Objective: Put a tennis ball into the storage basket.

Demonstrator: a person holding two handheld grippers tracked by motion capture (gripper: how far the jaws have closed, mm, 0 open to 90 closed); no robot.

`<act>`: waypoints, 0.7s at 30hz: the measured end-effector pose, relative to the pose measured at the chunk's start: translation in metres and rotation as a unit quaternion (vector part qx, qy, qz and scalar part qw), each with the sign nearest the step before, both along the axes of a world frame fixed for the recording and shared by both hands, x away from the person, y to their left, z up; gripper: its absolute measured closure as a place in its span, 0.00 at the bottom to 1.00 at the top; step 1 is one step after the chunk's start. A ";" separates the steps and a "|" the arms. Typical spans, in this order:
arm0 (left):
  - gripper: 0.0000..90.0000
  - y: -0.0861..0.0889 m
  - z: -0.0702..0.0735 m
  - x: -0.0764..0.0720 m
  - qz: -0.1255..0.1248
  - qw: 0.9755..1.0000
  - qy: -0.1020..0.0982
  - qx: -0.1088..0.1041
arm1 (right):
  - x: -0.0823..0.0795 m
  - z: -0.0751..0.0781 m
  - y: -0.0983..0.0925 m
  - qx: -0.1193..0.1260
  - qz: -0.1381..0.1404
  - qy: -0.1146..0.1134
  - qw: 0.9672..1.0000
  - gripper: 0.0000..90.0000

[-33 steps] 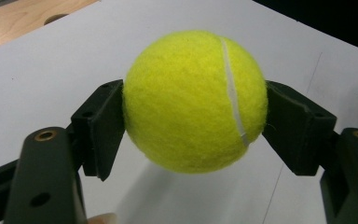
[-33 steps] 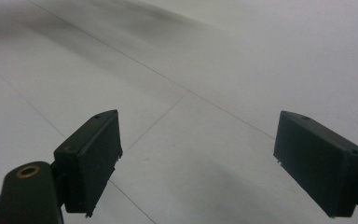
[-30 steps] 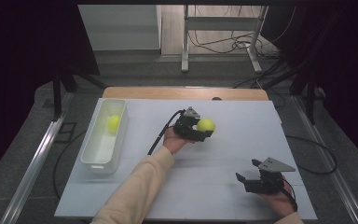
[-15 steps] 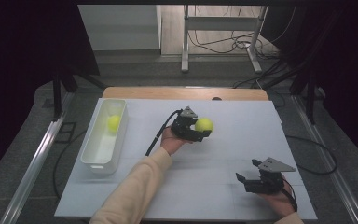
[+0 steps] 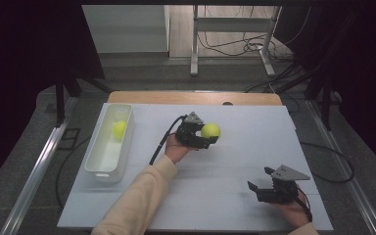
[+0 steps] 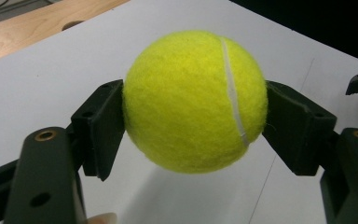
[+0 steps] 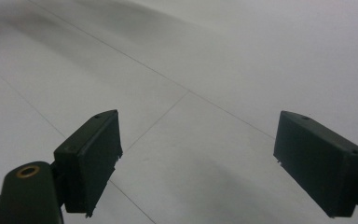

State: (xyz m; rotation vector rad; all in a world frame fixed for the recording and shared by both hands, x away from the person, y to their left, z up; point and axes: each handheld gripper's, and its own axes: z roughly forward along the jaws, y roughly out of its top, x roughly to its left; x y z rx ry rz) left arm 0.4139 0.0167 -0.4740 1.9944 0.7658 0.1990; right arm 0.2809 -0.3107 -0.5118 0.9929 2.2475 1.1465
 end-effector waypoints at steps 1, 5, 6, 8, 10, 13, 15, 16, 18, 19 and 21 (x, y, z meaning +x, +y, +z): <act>0.29 0.001 0.000 0.000 0.000 1.000 -0.001 0.000 | 0.000 0.000 0.000 0.000 0.000 0.000 1.000 0.17; 0.29 0.003 0.001 -0.001 0.001 1.000 -0.002 -0.003 | 0.000 0.000 0.000 0.000 0.000 0.000 1.000 0.17; 0.29 0.004 0.002 -0.002 0.002 1.000 -0.003 -0.003 | 0.000 0.000 0.000 0.000 0.000 0.000 1.000 0.17; 0.29 0.005 0.002 -0.003 0.002 1.000 -0.003 -0.003 | 0.000 0.000 0.000 0.000 0.000 0.000 1.000 0.17; 0.29 0.007 0.002 -0.004 0.003 1.000 -0.004 -0.004 | 0.000 0.000 0.000 0.000 0.000 0.000 1.000 0.17; 0.29 0.009 0.003 -0.005 0.004 1.000 -0.005 -0.006 | 0.000 0.000 0.000 0.000 0.000 0.000 1.000 0.17; 0.29 0.010 0.003 -0.006 0.005 1.000 -0.005 -0.007 | 0.000 0.000 0.000 0.000 0.000 0.000 1.000 0.17; 0.29 0.011 0.003 -0.007 0.005 1.000 -0.006 -0.007 | 0.000 0.000 0.000 0.000 0.000 0.000 1.000 0.17; 0.29 0.013 0.004 -0.007 0.006 1.000 -0.007 -0.009 | 0.000 0.000 0.000 0.000 0.000 0.000 1.000 0.17; 0.29 0.014 0.004 -0.008 0.007 1.000 -0.007 -0.010 | 0.000 0.000 0.000 0.000 -0.001 -0.001 1.000 0.17; 0.29 0.016 0.004 -0.009 0.008 1.000 -0.008 -0.010 | 0.000 0.000 0.000 -0.001 0.000 0.000 1.000 0.17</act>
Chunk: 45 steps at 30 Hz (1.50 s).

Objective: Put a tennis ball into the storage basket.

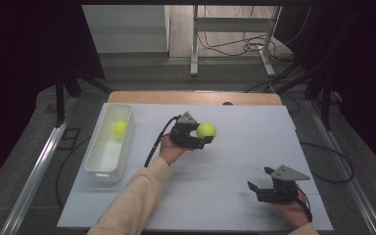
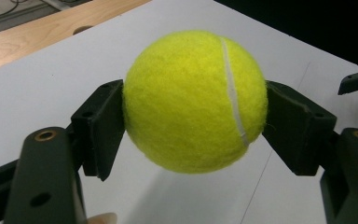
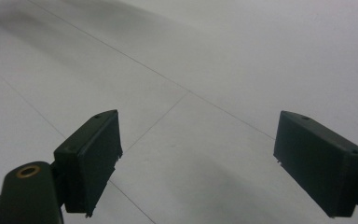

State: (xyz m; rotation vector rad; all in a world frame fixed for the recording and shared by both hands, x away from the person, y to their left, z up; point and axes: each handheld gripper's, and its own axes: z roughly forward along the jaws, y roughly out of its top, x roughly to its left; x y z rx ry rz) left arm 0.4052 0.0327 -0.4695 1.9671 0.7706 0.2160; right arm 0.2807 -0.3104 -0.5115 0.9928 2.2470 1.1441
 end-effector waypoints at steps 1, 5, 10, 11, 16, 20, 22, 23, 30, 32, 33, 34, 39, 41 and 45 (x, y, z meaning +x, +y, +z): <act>0.29 0.001 0.000 -0.001 0.001 1.000 0.000 0.000 | 0.000 0.000 0.000 0.000 0.000 0.000 1.000 0.17; 0.29 0.004 0.001 -0.002 0.002 1.000 0.000 -0.001 | 0.000 0.000 0.000 0.000 -0.001 0.000 1.000 0.17; 0.29 0.006 0.003 -0.004 0.004 1.000 -0.002 -0.004 | 0.000 0.000 0.000 0.001 -0.001 0.000 1.000 0.17; 0.29 0.007 0.003 -0.005 0.004 1.000 -0.002 -0.004 | 0.000 0.000 0.000 0.000 -0.001 -0.001 1.000 0.17; 0.29 0.010 0.005 -0.007 0.006 1.000 -0.003 -0.005 | 0.000 0.000 0.000 0.001 -0.002 -0.001 1.000 0.17; 0.29 0.014 0.008 -0.010 0.003 1.000 -0.005 -0.013 | 0.000 0.000 0.000 0.003 -0.001 -0.001 1.000 0.17; 0.29 0.015 0.009 -0.010 0.002 1.000 -0.006 -0.011 | 0.000 0.000 0.000 0.003 -0.001 -0.001 1.000 0.17; 0.29 0.016 0.010 -0.011 0.003 1.000 -0.007 -0.011 | 0.000 0.000 0.000 0.003 -0.001 -0.001 1.000 0.17; 0.29 0.022 0.012 -0.013 0.008 1.000 -0.010 -0.012 | 0.000 0.000 0.000 0.000 -0.002 -0.001 1.000 0.17; 0.29 0.024 0.013 -0.014 0.008 1.000 -0.012 -0.015 | 0.000 0.000 0.000 0.002 -0.002 -0.001 1.000 0.17; 0.29 0.025 0.013 -0.015 0.009 1.000 -0.013 -0.016 | 0.000 0.000 0.000 0.000 -0.002 -0.001 1.000 0.17; 0.29 0.026 0.014 -0.015 0.009 1.000 -0.013 -0.016 | 0.000 0.000 0.000 0.000 -0.002 -0.001 1.000 0.17; 0.29 0.030 0.015 -0.018 0.011 1.000 -0.015 -0.017 | 0.000 0.000 0.000 0.000 -0.002 -0.001 1.000 0.17; 0.29 0.032 0.016 -0.019 0.011 1.000 -0.015 -0.019 | 0.000 0.000 0.000 -0.001 -0.002 -0.001 1.000 0.17; 0.29 0.035 0.016 -0.021 0.013 1.000 -0.016 -0.021 | 0.000 0.000 0.000 -0.001 -0.002 -0.001 1.000 0.17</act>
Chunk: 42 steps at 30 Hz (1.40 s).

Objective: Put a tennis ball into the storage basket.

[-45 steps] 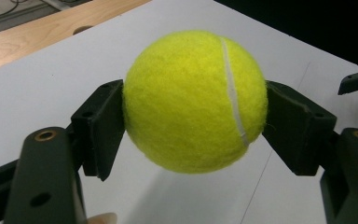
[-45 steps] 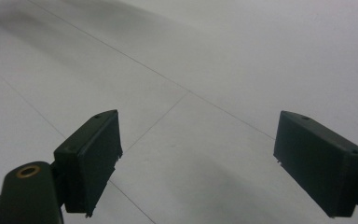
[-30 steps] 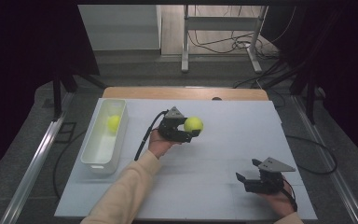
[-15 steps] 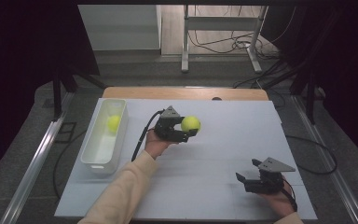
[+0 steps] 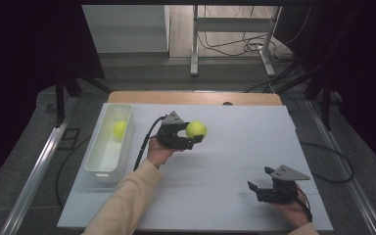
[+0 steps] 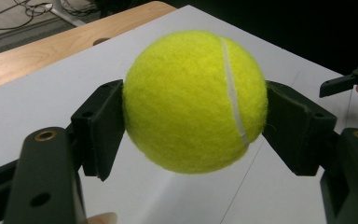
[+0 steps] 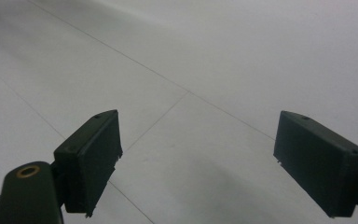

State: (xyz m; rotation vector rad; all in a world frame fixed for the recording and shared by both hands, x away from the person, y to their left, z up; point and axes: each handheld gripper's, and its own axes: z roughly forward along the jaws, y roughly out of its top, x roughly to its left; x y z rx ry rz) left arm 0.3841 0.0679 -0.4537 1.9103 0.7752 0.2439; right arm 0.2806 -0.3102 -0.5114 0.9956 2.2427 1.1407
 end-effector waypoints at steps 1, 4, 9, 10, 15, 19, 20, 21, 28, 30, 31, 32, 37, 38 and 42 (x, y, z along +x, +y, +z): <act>0.29 0.001 0.000 -0.001 0.001 1.000 -0.001 0.000 | 0.000 0.000 0.000 0.000 0.000 0.000 1.000 0.17; 0.29 0.003 0.001 -0.003 0.003 1.000 -0.004 0.003 | 0.000 0.000 0.000 0.000 0.000 0.000 1.000 0.17; 0.29 0.006 0.003 -0.006 0.004 1.000 -0.006 0.003 | 0.000 0.000 0.000 -0.001 0.000 0.000 1.000 0.17; 0.29 0.007 0.003 -0.007 0.004 1.000 -0.007 0.002 | 0.000 0.000 0.000 -0.001 0.000 0.000 1.000 0.17; 0.29 0.011 0.004 -0.009 0.006 1.000 -0.007 0.000 | 0.000 0.000 0.000 -0.001 0.000 0.001 1.000 0.17; 0.29 0.015 0.004 -0.011 0.010 1.000 -0.007 -0.003 | 0.000 0.000 0.000 -0.001 0.000 0.000 1.000 0.17; 0.29 0.015 0.004 -0.011 0.011 1.000 -0.007 -0.003 | 0.000 0.000 0.000 -0.002 -0.001 0.000 1.000 0.17; 0.29 0.016 0.004 -0.011 0.012 1.000 -0.007 -0.004 | 0.000 0.000 0.000 -0.002 -0.001 0.000 1.000 0.17; 0.29 0.019 0.005 -0.014 0.015 1.000 -0.008 -0.003 | 0.000 0.000 0.000 -0.001 -0.001 0.000 1.000 0.17; 0.29 0.021 0.005 -0.015 0.016 1.000 -0.009 -0.003 | 0.000 0.000 0.000 -0.001 -0.001 0.000 1.000 0.17; 0.29 0.021 0.006 -0.015 0.017 1.000 -0.009 -0.003 | 0.000 0.000 0.000 -0.001 -0.001 -0.001 1.000 0.17; 0.29 0.022 0.006 -0.016 0.017 1.000 -0.009 -0.003 | 0.000 0.000 0.000 -0.001 -0.002 -0.001 1.000 0.17; 0.29 0.026 0.007 -0.017 0.019 1.000 -0.010 -0.006 | 0.000 0.000 0.000 -0.002 -0.002 0.000 1.000 0.17; 0.29 0.026 0.007 -0.018 0.020 1.000 -0.010 -0.006 | 0.000 0.000 0.000 -0.002 -0.002 0.000 1.000 0.17; 0.29 0.029 0.008 -0.019 0.021 1.000 -0.011 -0.007 | 0.000 0.000 0.000 -0.001 -0.002 -0.001 1.000 0.17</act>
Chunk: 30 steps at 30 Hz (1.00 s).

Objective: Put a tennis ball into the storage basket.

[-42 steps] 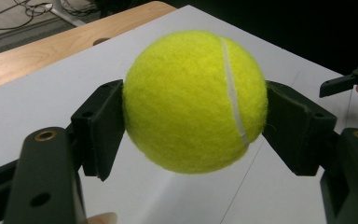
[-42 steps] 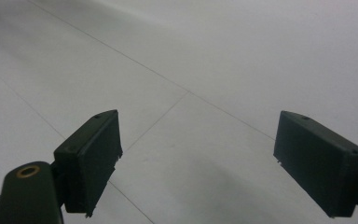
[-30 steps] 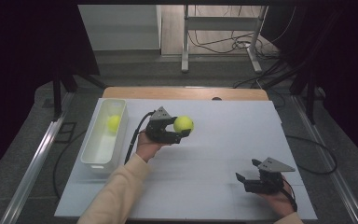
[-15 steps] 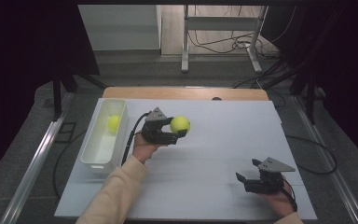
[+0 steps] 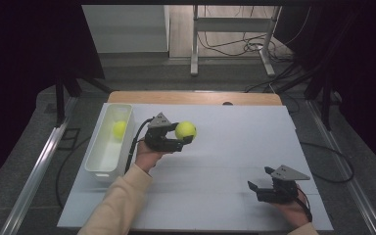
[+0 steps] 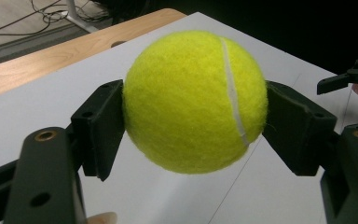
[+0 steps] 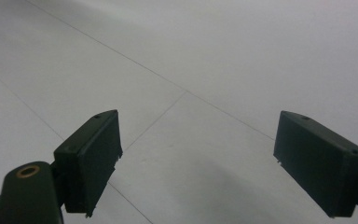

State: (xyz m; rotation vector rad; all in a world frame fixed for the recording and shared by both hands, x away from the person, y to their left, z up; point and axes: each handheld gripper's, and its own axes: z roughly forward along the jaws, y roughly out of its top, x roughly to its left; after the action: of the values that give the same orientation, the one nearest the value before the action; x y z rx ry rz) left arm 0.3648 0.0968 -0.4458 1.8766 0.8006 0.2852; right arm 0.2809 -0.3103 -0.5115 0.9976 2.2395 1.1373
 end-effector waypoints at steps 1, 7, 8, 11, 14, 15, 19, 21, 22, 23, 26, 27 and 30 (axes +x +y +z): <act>0.29 0.000 0.000 0.000 0.000 1.000 0.000 0.000 | 0.000 0.000 0.000 0.000 0.000 0.000 1.000 0.17; 0.29 0.005 0.002 -0.002 0.004 1.000 -0.002 0.000 | 0.000 0.000 0.000 -0.002 0.000 0.000 1.000 0.17; 0.29 0.006 0.002 -0.002 0.005 1.000 -0.002 -0.001 | 0.000 0.000 0.000 -0.002 0.000 0.001 1.000 0.17; 0.29 0.009 0.003 -0.003 0.008 1.000 -0.003 -0.003 | 0.000 0.000 0.000 -0.001 0.000 0.000 1.000 0.17; 0.29 0.011 0.003 -0.003 0.009 1.000 -0.003 -0.003 | 0.000 0.000 0.000 -0.001 0.000 0.001 1.000 0.17; 0.29 0.012 0.003 -0.004 0.010 1.000 -0.003 -0.003 | 0.000 0.000 0.000 -0.001 0.000 0.001 1.000 0.17; 0.29 0.015 0.004 -0.005 0.012 1.000 -0.005 -0.002 | 0.000 0.000 0.000 -0.002 -0.001 0.001 1.000 0.17; 0.29 0.017 0.005 -0.007 0.013 1.000 -0.006 -0.004 | 0.000 0.000 0.000 -0.001 0.000 0.001 1.000 0.17; 0.29 0.018 0.005 -0.008 0.013 1.000 -0.006 -0.003 | 0.000 0.000 0.000 -0.002 -0.001 0.001 1.000 0.17; 0.29 0.018 0.005 -0.008 0.013 1.000 -0.006 -0.003 | 0.000 0.000 0.000 -0.002 -0.001 0.001 1.000 0.17; 0.29 0.020 0.006 -0.010 0.017 1.000 -0.007 -0.002 | 0.000 0.000 0.000 -0.002 -0.001 0.000 1.000 0.17; 0.29 0.021 0.006 -0.010 0.018 1.000 -0.007 0.000 | 0.000 0.000 0.000 -0.002 -0.001 0.000 1.000 0.17; 0.29 0.023 0.006 -0.010 0.019 1.000 -0.006 -0.002 | -0.001 0.000 0.000 -0.001 0.000 0.001 1.000 0.17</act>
State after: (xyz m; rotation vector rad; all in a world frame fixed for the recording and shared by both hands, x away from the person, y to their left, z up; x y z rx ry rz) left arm 0.3544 0.1196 -0.4395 1.8566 0.8294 0.3184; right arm 0.2804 -0.3099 -0.5117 0.9976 2.2411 1.1353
